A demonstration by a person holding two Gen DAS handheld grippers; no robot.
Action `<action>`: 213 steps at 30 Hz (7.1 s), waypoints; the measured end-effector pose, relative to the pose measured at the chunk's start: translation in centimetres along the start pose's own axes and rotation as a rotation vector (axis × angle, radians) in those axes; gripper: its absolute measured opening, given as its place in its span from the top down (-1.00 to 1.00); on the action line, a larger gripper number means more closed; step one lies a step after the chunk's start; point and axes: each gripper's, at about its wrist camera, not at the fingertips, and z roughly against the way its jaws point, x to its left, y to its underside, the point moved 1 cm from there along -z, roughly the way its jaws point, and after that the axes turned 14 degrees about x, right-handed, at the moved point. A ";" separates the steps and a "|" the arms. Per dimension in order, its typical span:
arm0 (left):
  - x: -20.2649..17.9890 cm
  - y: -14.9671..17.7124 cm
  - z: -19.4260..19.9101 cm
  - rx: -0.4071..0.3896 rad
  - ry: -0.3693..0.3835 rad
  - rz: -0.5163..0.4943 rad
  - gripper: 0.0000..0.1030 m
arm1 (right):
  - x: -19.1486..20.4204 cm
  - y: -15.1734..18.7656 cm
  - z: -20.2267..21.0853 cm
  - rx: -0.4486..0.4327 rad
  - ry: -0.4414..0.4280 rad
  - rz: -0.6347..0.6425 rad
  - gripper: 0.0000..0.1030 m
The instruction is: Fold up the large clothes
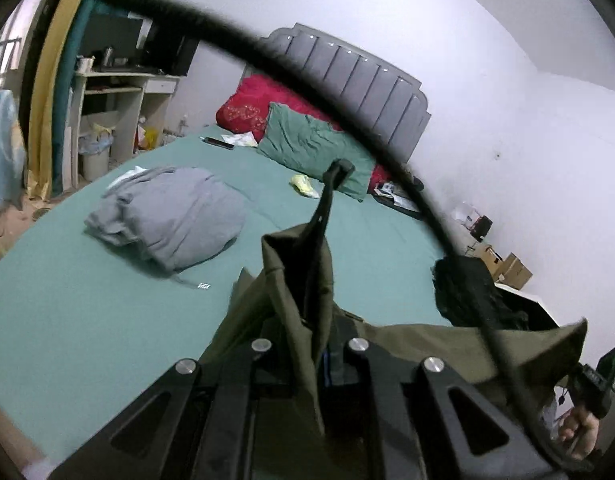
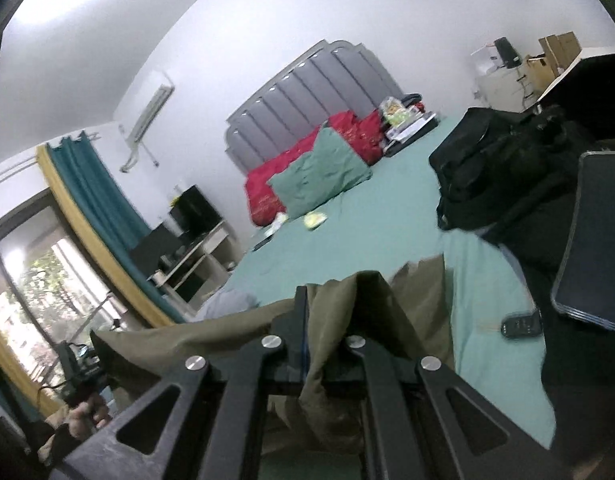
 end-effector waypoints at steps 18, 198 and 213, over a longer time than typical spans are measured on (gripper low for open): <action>8.0 -3.6 -20.0 0.261 -0.112 0.041 -0.76 | -12.2 -8.3 -19.3 0.061 0.183 -0.072 -1.00; 12.5 13.6 -3.5 0.448 0.018 0.005 -0.44 | 8.1 19.4 -28.5 0.665 -0.292 -0.046 0.37; 5.0 14.2 -7.4 0.500 0.137 -0.037 -0.74 | 1.2 15.9 -14.2 0.686 0.008 0.176 0.47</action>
